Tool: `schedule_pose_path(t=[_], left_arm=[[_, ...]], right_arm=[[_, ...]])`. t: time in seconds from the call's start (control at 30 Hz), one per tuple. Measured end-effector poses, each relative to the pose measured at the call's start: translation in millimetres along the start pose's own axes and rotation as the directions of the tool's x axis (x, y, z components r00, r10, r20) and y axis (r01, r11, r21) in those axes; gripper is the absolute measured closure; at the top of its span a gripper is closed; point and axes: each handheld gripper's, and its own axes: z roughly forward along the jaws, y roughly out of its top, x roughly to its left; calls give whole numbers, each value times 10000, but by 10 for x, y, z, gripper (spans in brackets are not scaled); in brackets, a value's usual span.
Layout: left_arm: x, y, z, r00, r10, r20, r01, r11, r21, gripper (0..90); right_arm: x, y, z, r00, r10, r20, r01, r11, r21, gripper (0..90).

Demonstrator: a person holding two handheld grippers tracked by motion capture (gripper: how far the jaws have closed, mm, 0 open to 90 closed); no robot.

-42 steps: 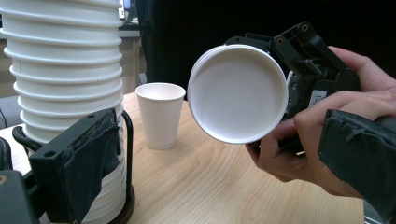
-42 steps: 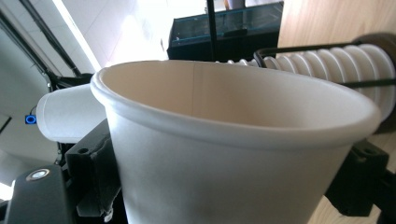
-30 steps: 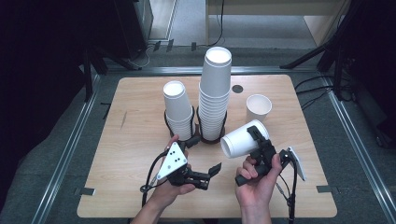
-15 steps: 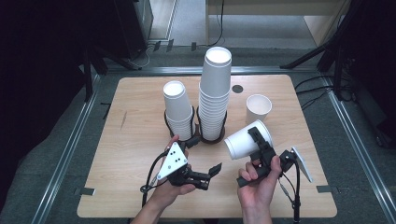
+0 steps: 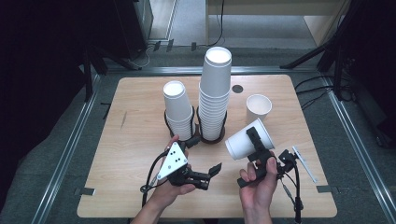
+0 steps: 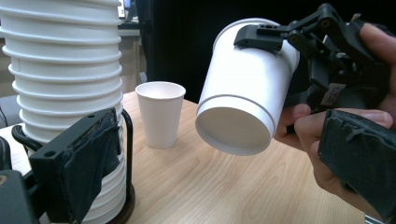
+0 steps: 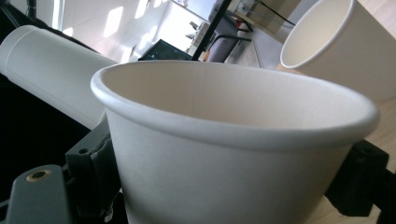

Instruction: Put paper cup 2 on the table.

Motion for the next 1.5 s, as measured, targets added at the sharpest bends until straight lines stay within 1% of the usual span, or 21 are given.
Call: schedule_pose_path(t=[0.13,0.27,0.33,0.43,0.53,0.6,0.73,0.77,0.83,0.97,1.0,1.1,1.17,1.23,1.27,1.3,1.33,1.37,1.4,1.47,1.5], left_arm=[[1,1,-2,10000,-4,1,4,10000,-4,0],[2,-2,1,10000,8,1,-8,10000,24,0],[0,-1,2,10000,1,7,-1,10000,22,0],[-1,-1,1,10000,7,0,-7,10000,28,0],[0,-2,2,10000,2,2,-2,10000,27,0],[0,-2,2,10000,1,6,-1,10000,23,0],[-1,-1,1,10000,9,3,-9,10000,30,0],[0,-1,1,10000,11,0,-11,10000,33,0],[2,-2,0,10000,11,3,-11,10000,32,0],[6,-3,0,10000,15,-4,-15,10000,55,0],[6,-4,0,10000,18,-3,-18,10000,57,0],[8,-3,-1,10000,5,-16,-5,10000,44,0],[11,-3,-3,10000,4,-32,-4,10000,32,0],[16,-4,-3,10000,-10,-41,10,10000,24,0],[17,-5,-3,10000,-20,-44,20,10000,27,0],[18,-5,-3,10000,-26,-40,27,10000,29,0],[17,-6,-2,10000,-28,-48,28,10000,27,0],[17,-6,-2,10000,-26,-48,26,10000,29,0],[16,-6,-2,10000,-32,-49,32,10000,27,0],[16,-6,-2,10000,-24,-53,24,10000,31,0],[17,-7,-2,10000,-21,-58,22,10000,36,0]], right_arm=[[33,9,-11,9976,-672,150,674,9976,-184,139],[58,15,-20,9888,-1460,321,1470,9886,-332,139],[64,12,-23,9807,-1898,462,1918,9805,-424,139],[82,5,-30,9698,-2366,584,2392,9700,-428,139],[109,-3,-40,9553,-2869,715,2906,9556,-485,139],[128,-10,-44,9423,-3250,800,3297,9425,-552,139],[161,-24,-50,9122,-3956,1071,4030,9133,-590,138],[167,-29,-51,9009,-4185,1147,4269,9023,-605,138],[175,-39,-50,8857,-4472,1244,4566,8876,-601,138],[190,-67,-47,8503,-5048,1492,5167,8544,-541,138],[190,-72,-46,8366,-5250,1561,5381,8411,-546,138],[194,-79,-43,8209,-5448,1713,5597,8271,-518,138],[190,-77,-37,8128,-5540,1802,5692,8211,-430,138],[192,-80,-35,7921,-5787,1944,5958,8022,-398,138],[197,-83,-36,7850,-5877,1960,6050,7953,-382,138],[201,-84,-36,7741,-6003,2008,6185,7849,-378,138],[208,-88,-33,7595,-6169,2064,6360,7708,-364,138],[210,-89,-32,7540,-6240,2049,6428,7652,-349,138],[211,-87,-31,7522,-6279,1998,6459,7627,-346,137],[210,-82,-28,7375,-6437,2045,6624,7484,-333,138],[211,-82,-29,7329,-6481,2068,6672,7441,-326,137]])
